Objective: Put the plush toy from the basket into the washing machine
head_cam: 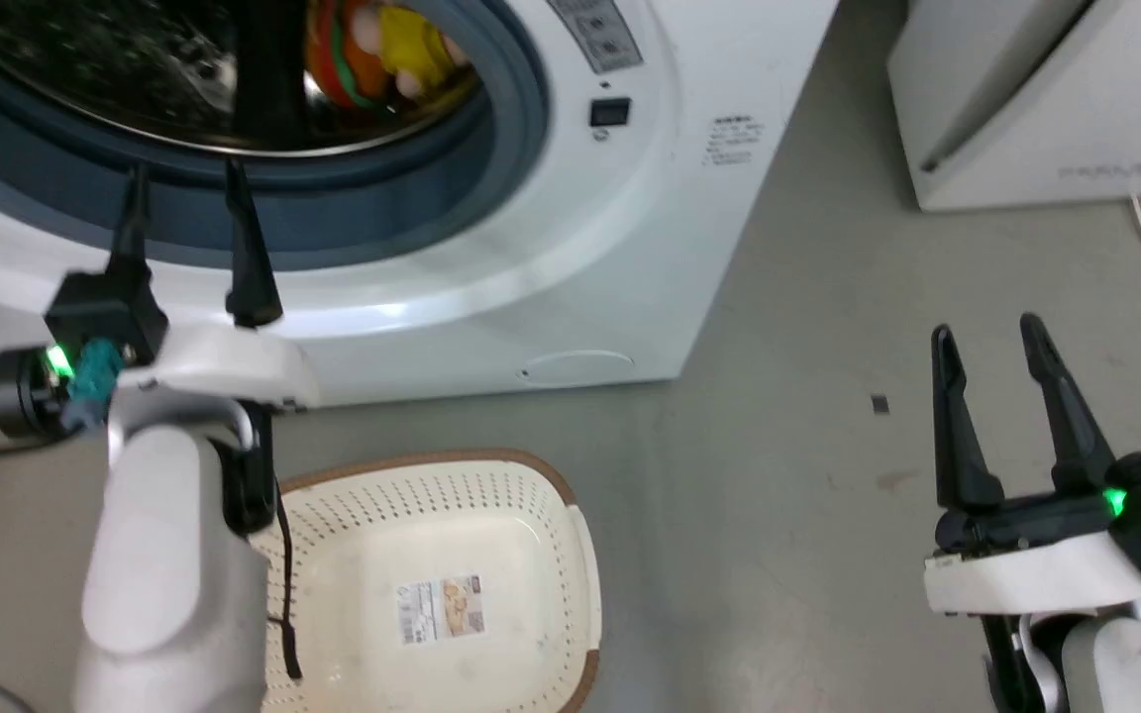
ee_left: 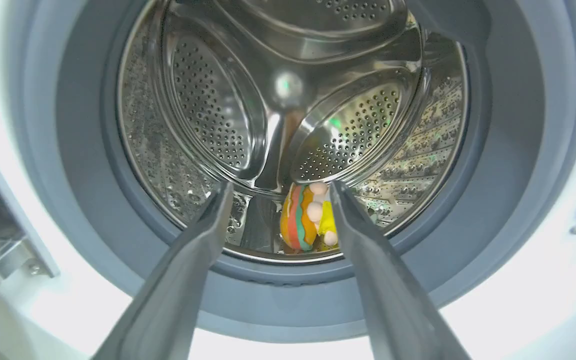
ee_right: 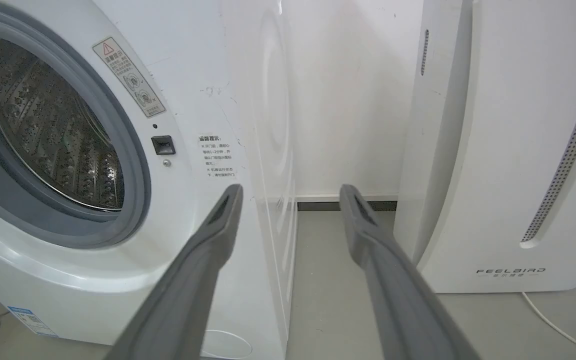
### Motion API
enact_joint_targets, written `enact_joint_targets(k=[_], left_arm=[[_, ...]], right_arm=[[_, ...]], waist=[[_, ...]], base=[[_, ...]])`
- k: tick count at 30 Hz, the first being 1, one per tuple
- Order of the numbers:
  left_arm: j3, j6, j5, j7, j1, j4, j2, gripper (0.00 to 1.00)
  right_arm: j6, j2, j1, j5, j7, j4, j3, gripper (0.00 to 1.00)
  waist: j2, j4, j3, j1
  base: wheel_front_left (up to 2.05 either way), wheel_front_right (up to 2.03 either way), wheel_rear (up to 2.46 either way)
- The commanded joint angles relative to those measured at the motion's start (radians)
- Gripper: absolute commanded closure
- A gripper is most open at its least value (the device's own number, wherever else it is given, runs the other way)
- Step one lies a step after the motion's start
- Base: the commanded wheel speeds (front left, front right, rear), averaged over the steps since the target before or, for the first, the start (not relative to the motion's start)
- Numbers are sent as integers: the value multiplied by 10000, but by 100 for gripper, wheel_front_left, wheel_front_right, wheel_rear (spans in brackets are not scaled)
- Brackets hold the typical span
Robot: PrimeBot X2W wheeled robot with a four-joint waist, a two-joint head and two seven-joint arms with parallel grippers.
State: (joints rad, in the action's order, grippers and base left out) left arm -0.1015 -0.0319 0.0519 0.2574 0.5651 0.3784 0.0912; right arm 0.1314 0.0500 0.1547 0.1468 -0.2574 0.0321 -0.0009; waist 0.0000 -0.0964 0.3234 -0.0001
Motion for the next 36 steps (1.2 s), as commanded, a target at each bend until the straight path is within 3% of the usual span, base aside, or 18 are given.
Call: enact_joint_targets(k=[1,11,24,36], left_arm=[[31,12,-27,44,-221,-113,-50,0],[293,-177,-276,44,-2246,-1268,-257,0],[685,-137,-145,44,-4752,-1757,-374,0],[1002,-13,146,44,-5669,-2201,-405,0]], right_arm=[[-7,2,-147,-73,-44,-45,-24,0],[-7,2,-801,-412,-44,-283,-317,0],[-7,2,-1808,-539,-44,-514,-494,0],[-7,2,-2201,-425,-44,-578,-649,0]], waist=[[0,278,-335,1],[0,722,-1448,1],[0,1110,-2788,1],[0,1335,-3171,1]], base=[[0,0,0],[0,0,0],[0,0,0],[0,0,0]])
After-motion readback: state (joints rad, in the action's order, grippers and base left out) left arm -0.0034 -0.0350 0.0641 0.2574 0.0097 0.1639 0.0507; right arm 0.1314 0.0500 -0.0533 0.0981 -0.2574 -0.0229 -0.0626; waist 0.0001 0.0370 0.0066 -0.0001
